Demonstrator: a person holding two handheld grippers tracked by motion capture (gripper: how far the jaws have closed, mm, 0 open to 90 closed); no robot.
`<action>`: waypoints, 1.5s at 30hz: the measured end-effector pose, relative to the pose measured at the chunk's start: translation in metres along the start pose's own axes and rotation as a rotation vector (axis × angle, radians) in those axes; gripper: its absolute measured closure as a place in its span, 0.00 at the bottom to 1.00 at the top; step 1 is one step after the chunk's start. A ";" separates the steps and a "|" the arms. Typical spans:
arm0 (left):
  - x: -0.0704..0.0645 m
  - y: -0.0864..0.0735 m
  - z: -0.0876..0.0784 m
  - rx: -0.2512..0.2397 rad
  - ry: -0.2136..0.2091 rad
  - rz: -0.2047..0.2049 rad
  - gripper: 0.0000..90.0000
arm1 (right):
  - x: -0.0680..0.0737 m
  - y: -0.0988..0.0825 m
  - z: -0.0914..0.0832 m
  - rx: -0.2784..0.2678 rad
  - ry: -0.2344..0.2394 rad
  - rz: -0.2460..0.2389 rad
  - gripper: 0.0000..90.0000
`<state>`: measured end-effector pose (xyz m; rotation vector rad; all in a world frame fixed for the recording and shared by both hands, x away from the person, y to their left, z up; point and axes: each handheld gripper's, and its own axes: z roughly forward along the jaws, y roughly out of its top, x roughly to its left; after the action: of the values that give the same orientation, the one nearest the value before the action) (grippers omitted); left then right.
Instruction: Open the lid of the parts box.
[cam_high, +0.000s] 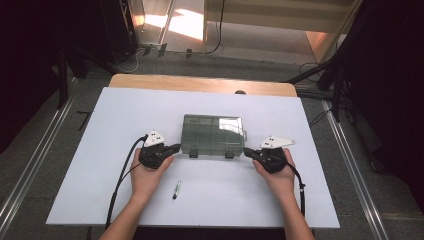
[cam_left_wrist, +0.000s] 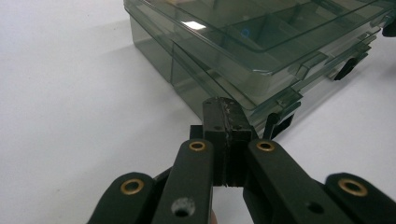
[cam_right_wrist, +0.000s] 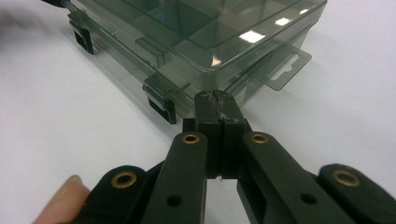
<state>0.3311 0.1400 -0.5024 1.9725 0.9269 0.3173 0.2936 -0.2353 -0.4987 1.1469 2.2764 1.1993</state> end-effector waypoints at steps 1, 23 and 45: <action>0.000 0.000 0.000 -0.003 0.000 -0.001 1.00 | 0.000 0.000 0.000 -0.004 -0.001 0.002 1.00; -0.005 0.010 -0.012 -0.115 -0.026 -0.007 1.00 | 0.008 0.008 -0.005 -0.089 -0.001 0.026 1.00; -0.008 0.031 -0.010 -0.196 -0.013 0.005 1.00 | 0.012 0.024 -0.004 -0.190 -0.080 0.049 1.00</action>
<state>0.3351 0.1313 -0.4706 1.7956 0.8501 0.3830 0.2959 -0.2202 -0.4762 1.1625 2.0376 1.3304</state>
